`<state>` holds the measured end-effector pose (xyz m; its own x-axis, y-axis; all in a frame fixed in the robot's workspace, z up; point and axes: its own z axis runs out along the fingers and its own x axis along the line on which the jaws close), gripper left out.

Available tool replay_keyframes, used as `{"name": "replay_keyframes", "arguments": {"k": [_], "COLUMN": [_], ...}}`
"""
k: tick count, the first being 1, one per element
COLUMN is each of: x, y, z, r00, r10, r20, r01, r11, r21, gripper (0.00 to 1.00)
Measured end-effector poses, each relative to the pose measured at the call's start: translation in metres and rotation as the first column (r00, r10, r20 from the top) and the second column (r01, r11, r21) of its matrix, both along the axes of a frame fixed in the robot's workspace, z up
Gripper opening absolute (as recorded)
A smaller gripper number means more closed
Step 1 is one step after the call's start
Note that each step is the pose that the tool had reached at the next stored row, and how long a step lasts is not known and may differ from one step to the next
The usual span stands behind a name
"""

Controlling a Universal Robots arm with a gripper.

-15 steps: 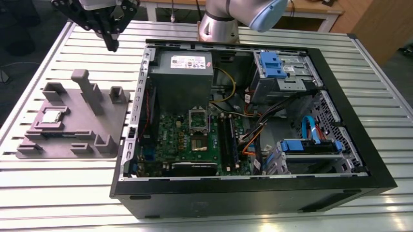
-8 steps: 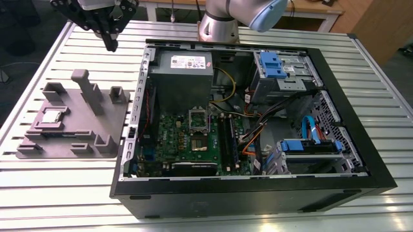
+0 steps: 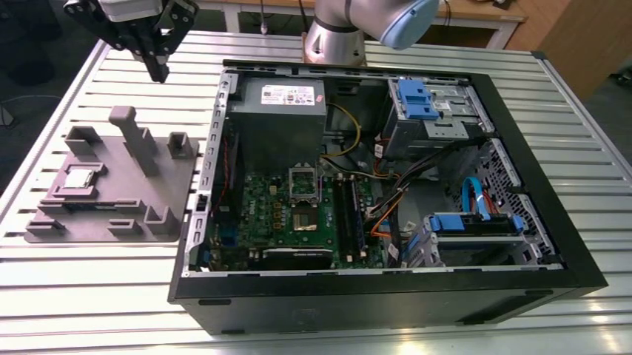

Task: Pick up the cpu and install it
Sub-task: 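Reach for the cpu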

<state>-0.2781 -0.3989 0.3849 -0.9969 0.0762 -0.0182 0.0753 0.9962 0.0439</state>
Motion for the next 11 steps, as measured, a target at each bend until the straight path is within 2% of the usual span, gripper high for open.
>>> {"name": "replay_keyframes", "arguments": {"k": [11], "x": [-0.0042], "y": [0.0000], "z": [-0.0005], "r00": [1.0000], "r10": [0.000], "r20": [0.0000], "r01": [0.000], "r11": [1.0000], "r21": [0.0001], "gripper": [0.10]}}
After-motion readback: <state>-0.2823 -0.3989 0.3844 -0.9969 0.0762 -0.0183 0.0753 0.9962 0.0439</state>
